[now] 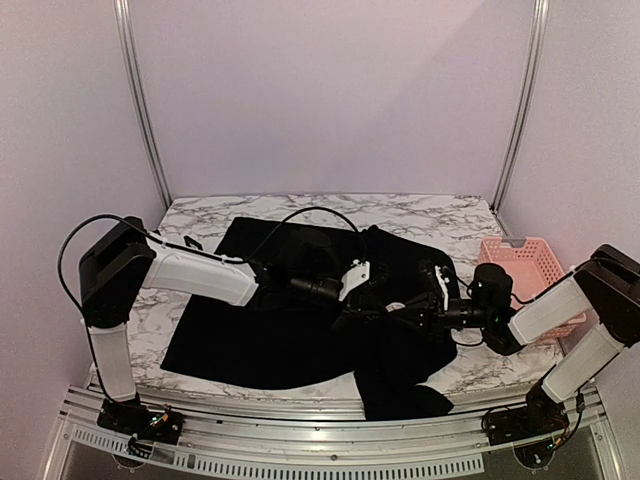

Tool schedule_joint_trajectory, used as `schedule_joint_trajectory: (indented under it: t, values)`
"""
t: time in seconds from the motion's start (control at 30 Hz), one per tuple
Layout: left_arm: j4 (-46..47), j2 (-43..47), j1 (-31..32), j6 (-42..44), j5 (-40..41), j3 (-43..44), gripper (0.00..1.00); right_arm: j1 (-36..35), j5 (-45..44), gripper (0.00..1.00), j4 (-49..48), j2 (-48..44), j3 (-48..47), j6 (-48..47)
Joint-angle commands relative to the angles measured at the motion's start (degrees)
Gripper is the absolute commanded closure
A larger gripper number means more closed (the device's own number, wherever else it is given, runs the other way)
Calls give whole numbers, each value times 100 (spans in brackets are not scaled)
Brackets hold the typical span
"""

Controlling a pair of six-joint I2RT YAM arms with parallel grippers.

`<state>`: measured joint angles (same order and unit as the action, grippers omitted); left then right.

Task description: Pin the brooch onto the clothing

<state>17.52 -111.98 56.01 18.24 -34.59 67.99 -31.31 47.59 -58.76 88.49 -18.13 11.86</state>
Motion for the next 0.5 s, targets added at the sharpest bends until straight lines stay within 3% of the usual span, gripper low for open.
schedule_joint_trajectory:
  t: [0.0,0.47]
  values:
    - [-434,146,112,335,1,-57,100,242,-225,92,-91,-177,103,303]
    - [-280,126,103,39,149,-68,100,239,-85,79,-232,-265,233,182]
